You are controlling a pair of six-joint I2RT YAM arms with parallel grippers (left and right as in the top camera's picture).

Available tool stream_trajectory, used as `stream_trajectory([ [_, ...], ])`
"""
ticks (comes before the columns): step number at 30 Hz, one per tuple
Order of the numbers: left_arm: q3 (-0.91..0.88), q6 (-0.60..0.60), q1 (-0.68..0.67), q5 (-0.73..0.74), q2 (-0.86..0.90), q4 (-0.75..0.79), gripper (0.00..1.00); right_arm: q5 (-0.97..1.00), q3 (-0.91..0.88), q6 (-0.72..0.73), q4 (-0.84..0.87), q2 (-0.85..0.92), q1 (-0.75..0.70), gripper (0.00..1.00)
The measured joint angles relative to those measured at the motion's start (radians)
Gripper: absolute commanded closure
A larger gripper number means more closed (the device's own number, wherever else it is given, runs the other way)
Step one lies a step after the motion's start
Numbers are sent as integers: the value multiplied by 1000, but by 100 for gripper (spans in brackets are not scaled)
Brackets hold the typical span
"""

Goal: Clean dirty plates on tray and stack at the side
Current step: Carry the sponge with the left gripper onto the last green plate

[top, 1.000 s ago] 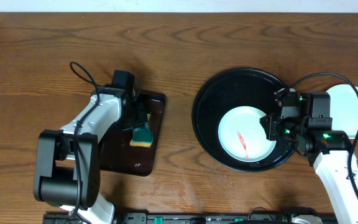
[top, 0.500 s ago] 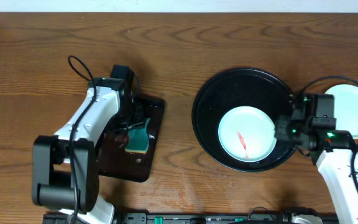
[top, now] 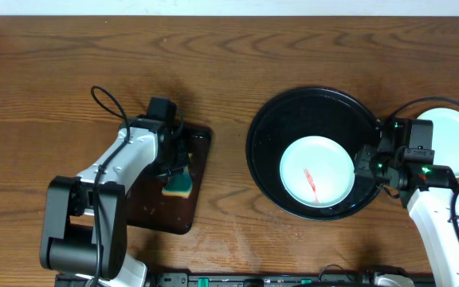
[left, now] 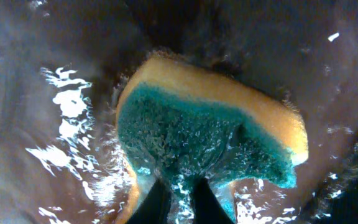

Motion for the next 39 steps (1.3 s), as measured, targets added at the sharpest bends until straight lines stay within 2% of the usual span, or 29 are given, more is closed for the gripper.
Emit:
stream_trajectory([
  [5, -5, 4, 0, 0, -5, 5, 92, -16, 0, -6, 53, 10, 0, 75],
  [9, 43, 30, 0, -11, 3, -85, 93, -81, 0, -48, 64, 43, 0, 70],
  [14, 180, 77, -2, -40, 21, -262, 92, -130, 0, -76, 66, 134, -5, 70],
  [21, 351, 108, -53, -53, -1, -340, 92, -145, 0, -86, 115, 257, -63, 73],
  [24, 373, 109, -111, -14, -35, -319, 93, -152, 0, -111, 129, 307, -71, 87],
  [28, 379, 82, -201, 63, -58, -235, 93, -230, 0, -179, 161, 378, -69, 98],
  [33, 380, 3, -310, 105, -57, -116, 92, -266, 0, -201, 159, 404, -42, 99],
  [39, 380, -111, -416, 135, -33, 29, 93, -206, 9, -93, 137, 404, 5, 99],
])
